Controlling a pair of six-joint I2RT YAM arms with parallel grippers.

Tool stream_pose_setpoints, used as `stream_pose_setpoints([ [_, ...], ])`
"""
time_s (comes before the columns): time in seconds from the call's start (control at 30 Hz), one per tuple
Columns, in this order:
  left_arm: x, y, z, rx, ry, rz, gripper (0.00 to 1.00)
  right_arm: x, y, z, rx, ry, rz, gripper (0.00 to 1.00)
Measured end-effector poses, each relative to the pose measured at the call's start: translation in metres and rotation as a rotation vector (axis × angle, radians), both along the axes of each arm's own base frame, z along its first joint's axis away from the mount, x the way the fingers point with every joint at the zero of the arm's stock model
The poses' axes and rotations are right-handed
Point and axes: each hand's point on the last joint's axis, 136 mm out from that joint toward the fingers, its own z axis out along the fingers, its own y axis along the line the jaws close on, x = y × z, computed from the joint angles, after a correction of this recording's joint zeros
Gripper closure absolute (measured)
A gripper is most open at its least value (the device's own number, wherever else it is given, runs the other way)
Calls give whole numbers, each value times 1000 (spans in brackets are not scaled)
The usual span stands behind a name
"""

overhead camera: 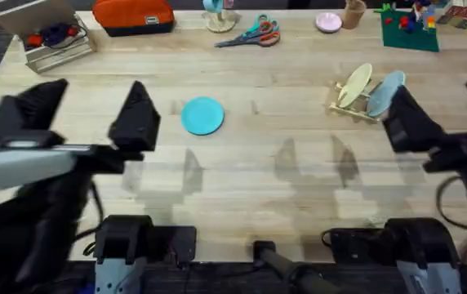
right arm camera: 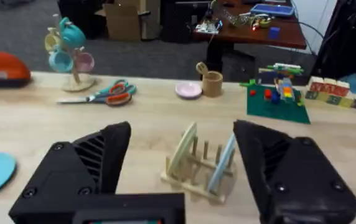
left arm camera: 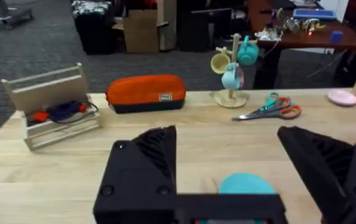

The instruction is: Pick up the plates from the table one by one and place each into a slot on the dish rack.

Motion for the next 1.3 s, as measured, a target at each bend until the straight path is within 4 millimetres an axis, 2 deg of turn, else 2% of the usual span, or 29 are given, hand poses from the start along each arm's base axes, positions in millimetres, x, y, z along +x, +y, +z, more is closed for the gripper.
stream_pose_setpoints([
  [0.17,-17,1,28,7,58,3,7,-24,0,17,-15,82,1,9],
  [0.3,-15,1,42,10,141,3,7,-30,0,27,-19,160,2,10],
  [0.5,-5,1,57,10,298,4,7,-25,0,38,-22,310,4,9],
  [0.67,6,1,66,10,436,4,8,-13,0,42,-23,446,6,10],
  [1.0,30,1,57,10,749,2,7,16,0,36,-23,694,8,9],
  [1.3,54,2,52,13,869,0,7,20,0,26,-28,915,13,10],
])
